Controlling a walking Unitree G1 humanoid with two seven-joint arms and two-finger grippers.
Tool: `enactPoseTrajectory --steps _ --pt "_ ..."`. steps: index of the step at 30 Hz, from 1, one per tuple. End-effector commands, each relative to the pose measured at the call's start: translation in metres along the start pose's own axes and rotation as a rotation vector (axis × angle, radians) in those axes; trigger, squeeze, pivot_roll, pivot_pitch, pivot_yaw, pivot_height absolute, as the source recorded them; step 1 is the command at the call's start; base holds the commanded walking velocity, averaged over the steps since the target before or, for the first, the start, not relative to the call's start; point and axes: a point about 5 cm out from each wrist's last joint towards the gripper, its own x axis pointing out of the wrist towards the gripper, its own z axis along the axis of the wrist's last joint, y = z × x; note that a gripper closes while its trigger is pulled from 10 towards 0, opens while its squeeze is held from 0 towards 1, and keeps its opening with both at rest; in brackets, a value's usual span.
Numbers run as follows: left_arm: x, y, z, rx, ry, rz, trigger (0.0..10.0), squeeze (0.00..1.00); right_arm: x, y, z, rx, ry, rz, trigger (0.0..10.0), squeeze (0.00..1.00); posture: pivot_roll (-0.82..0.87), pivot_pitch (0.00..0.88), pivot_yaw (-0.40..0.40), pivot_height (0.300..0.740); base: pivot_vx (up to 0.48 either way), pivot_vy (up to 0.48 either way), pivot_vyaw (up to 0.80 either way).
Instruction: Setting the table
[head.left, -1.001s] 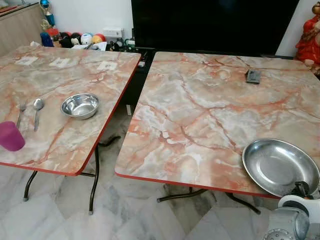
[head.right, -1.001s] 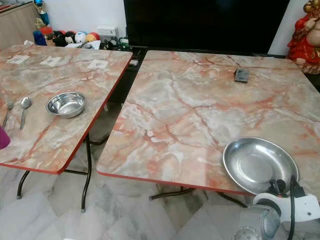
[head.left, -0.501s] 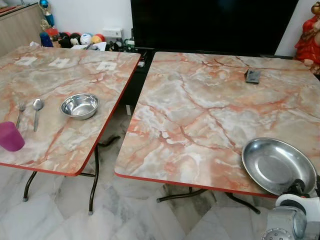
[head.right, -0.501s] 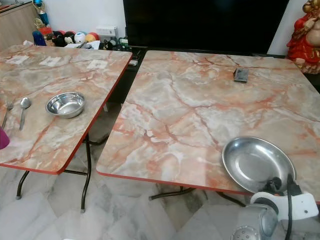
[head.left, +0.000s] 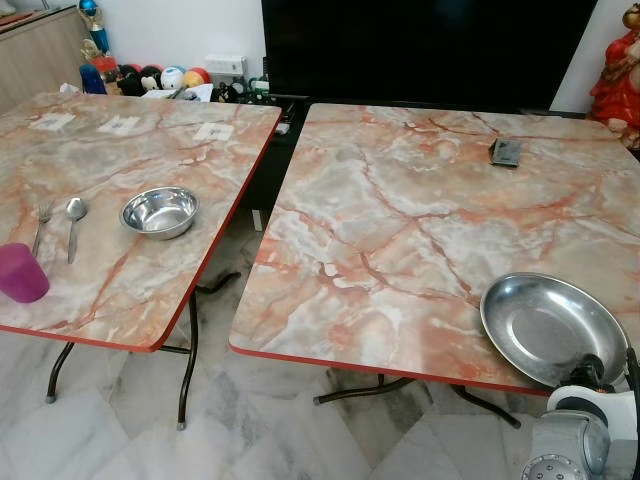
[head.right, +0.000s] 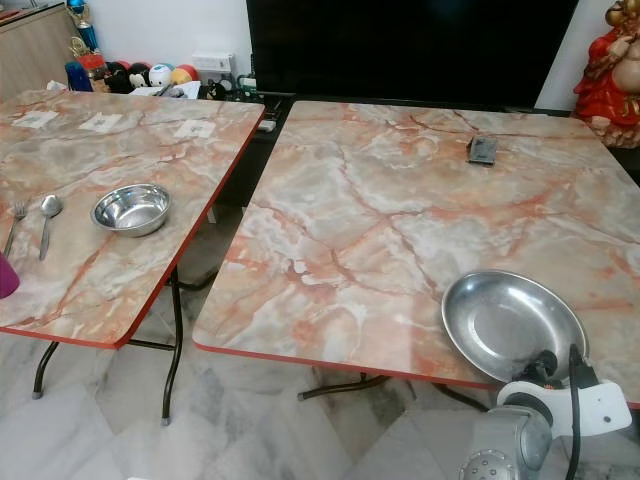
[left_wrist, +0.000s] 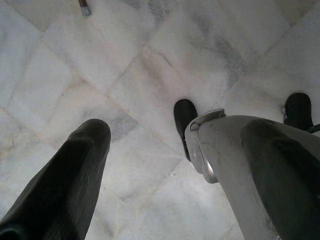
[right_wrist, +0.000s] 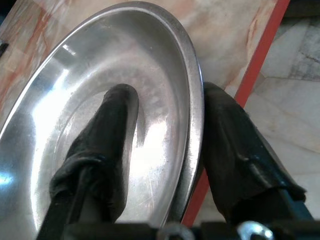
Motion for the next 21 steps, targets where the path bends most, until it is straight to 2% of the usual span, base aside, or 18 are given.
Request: enactPoseTrajectory --steps 1,4,5,6,7,11,15,21 --pt "-0.002 -0.001 -0.009 0.017 0.03 -0.005 10.0 0.0 -0.003 0.001 -0.004 0.0 0.016 0.004 10.0 0.73 0.0 0.09 -0.011 0.74 0.0 0.0 0.0" --pt "-0.002 -0.002 -0.008 0.012 0.029 -0.002 10.0 0.0 -0.005 0.003 -0.002 -0.018 0.003 0.025 10.0 0.66 -0.01 0.088 -0.012 0.74 0.0 0.0 0.0" --pt "-0.002 -0.002 -0.008 0.012 0.029 -0.001 10.0 0.0 -0.005 0.003 -0.002 -0.019 0.0 0.025 10.0 0.5 -0.01 0.088 -0.012 0.74 0.0 0.0 0.0" --pt "-0.002 -0.002 -0.008 0.012 0.029 -0.001 10.0 0.0 -0.005 0.003 -0.001 -0.02 -0.002 0.026 10.0 0.5 -0.01 0.088 -0.012 0.74 0.0 0.0 0.0" --pt "-0.002 -0.002 -0.008 0.013 0.03 -0.001 10.0 0.0 -0.006 0.003 0.001 -0.021 -0.014 0.027 10.0 0.0 -0.01 0.087 -0.013 0.74 0.0 0.0 0.0" --pt "-0.002 -0.002 -0.008 0.012 0.03 -0.001 10.0 0.0 -0.007 0.003 0.004 -0.03 -0.031 0.036 10.0 0.0 -0.01 0.087 -0.013 0.74 0.0 0.0 0.0" --pt "-0.002 -0.002 -0.008 0.011 0.03 -0.003 10.0 0.0 -0.012 0.005 0.014 -0.072 -0.092 0.062 10.0 0.0 -0.01 0.088 -0.014 0.74 0.0 0.0 0.0" --pt "-0.001 -0.003 -0.007 0.012 0.031 -0.008 10.0 0.0 -0.014 0.001 0.024 -0.084 -0.135 0.03 10.0 0.0 -0.02 0.088 -0.013 0.74 0.0 0.0 0.0"
